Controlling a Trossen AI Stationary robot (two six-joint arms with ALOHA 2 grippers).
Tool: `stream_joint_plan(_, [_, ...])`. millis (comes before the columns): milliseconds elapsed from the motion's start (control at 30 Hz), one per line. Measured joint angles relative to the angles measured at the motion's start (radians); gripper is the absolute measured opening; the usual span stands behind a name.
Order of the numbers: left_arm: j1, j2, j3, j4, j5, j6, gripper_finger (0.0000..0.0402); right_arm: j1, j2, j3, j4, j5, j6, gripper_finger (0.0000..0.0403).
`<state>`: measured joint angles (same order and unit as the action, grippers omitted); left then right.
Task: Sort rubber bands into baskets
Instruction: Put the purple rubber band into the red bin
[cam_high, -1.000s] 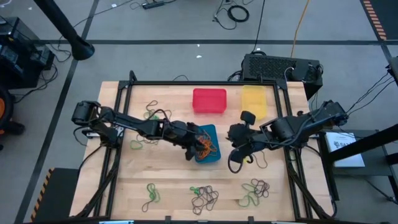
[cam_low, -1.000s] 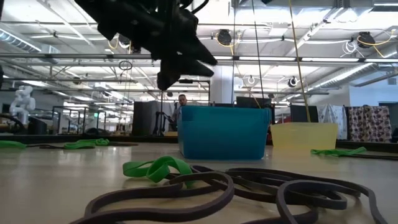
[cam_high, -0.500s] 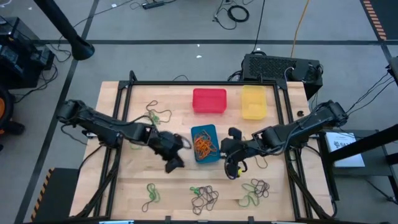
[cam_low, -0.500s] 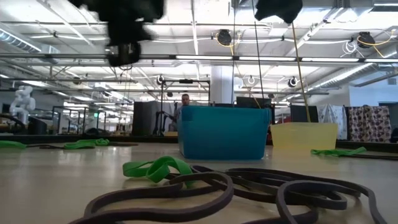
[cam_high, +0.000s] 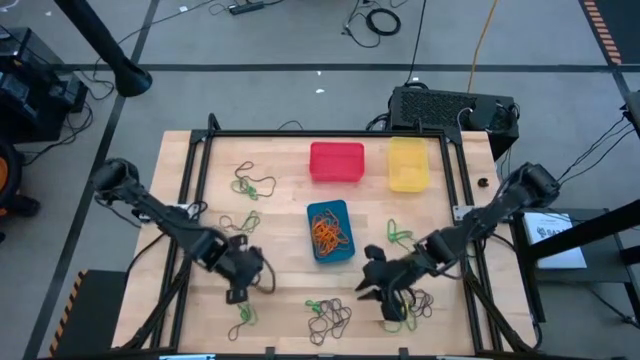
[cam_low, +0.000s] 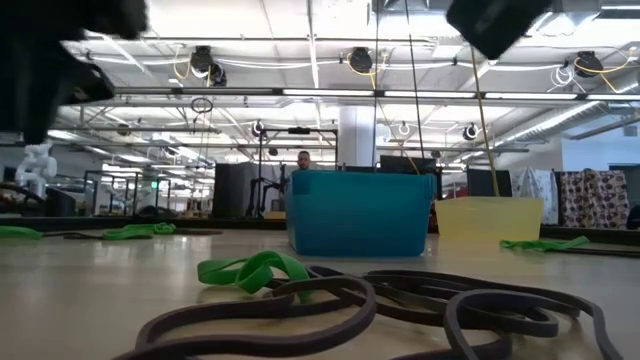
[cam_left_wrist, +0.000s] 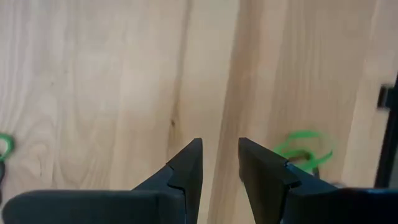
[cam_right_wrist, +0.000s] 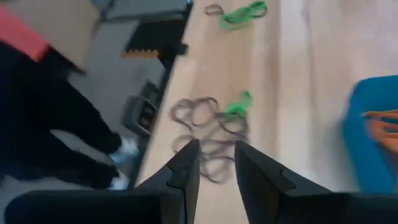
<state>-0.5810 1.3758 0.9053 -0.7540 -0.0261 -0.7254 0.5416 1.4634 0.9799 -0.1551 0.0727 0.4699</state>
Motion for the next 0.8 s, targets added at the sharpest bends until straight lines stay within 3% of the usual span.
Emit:
stream_joint_plan(200, [-0.139,0.0,-0.028,0.011,-0.138,-0.004,0.0109,0.042,0.114,0.013,0.125,0.084,0.18,0.0093])
stream_joint_plan(467, [-0.251,0.0,-0.047,0.014,-0.287,-0.081,0.0109,0.05,0.359,0.162,0.109,0.114,0.409,0.0093])
stream_joint_plan(800, [-0.303,0.0,-0.047,0.051,-0.312,-0.08,0.0109,0.078,0.561,0.475,-0.368,0.244,0.443,0.0093])
